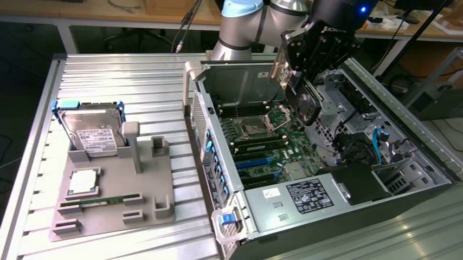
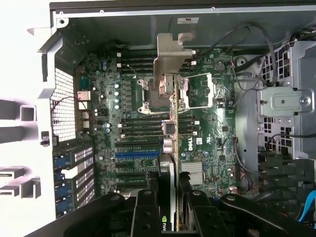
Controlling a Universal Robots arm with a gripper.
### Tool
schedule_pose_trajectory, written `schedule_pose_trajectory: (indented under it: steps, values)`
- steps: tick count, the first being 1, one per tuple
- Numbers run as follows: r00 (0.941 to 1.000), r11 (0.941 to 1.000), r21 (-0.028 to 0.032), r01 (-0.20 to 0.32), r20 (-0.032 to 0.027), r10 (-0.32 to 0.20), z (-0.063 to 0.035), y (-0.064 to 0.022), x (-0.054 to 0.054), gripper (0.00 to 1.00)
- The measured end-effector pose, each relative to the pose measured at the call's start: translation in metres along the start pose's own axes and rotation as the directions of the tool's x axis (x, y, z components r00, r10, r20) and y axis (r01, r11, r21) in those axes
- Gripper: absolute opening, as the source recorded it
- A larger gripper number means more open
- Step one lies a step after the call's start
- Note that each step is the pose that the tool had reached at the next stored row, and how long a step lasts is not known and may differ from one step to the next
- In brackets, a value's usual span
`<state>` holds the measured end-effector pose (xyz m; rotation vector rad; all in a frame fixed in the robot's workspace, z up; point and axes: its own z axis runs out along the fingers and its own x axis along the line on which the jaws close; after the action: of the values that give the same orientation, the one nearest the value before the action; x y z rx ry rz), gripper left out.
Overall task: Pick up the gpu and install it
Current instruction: 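Insert the gpu into the slot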
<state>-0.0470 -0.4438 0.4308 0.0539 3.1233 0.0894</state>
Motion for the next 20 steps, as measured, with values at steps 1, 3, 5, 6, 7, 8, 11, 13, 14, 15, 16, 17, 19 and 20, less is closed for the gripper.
schedule_pose_trajectory:
  steps: [1, 3, 5, 6, 7, 8, 11, 13, 14, 15, 16, 17, 19, 20]
  values:
    - [1.0000, 1.0000, 0.0000, 0.002, -0.0001, -0.002, 0.0000, 0.0000, 0.0000, 0.27]
    - [1.0000, 1.0000, -0.0001, 0.008, -0.0005, -0.008, 0.0000, 0.0000, 0.0000, 0.27]
    - [0.9999, 0.9999, -0.0002, 0.015, -0.0008, -0.015, 0.0000, 0.0000, 0.0000, 0.27]
    - [0.9998, 0.9998, -0.0003, 0.018, -0.0010, -0.018, 0.0000, 0.0000, 0.0000, 0.27]
    - [0.9998, 0.9998, -0.0004, 0.021, -0.0012, -0.021, 0.0000, 0.0000, 0.0000, 0.27]
    - [0.9997, 0.9997, -0.0004, 0.026, -0.0015, -0.026, 0.0000, 0.0000, 0.0000, 0.27]
    - [0.9993, 0.9993, -0.0006, 0.037, -0.0021, -0.037, 0.0000, 0.0000, 0.0000, 0.27]
    - [0.9991, 0.9991, -0.0007, 0.043, -0.0025, -0.043, 0.0000, 0.0000, 0.0000, 0.27]
    - [0.9990, 0.9990, -0.0008, 0.046, -0.0026, -0.046, 0.0000, 0.0000, 0.0000, 0.27]
    - [0.9988, 0.9988, -0.0009, 0.049, -0.0028, -0.049, 0.0000, 0.0000, 0.0000, 0.27]
    - [0.9987, 0.9987, -0.0009, 0.052, -0.0030, -0.052, 0.0000, 0.0000, 0.0000, 0.27]
    - [0.9985, 0.9985, -0.0009, 0.054, -0.0031, -0.054, 0.0000, 0.0000, 0.0000, 0.27]
    - [0.9982, 0.9982, -0.0011, 0.060, -0.0034, -0.060, 0.0000, 0.0000, 0.0000, 0.27]
    - [0.9980, 0.9980, -0.0011, 0.062, -0.0036, -0.062, 0.0000, 0.0000, 0.0000, 0.27]
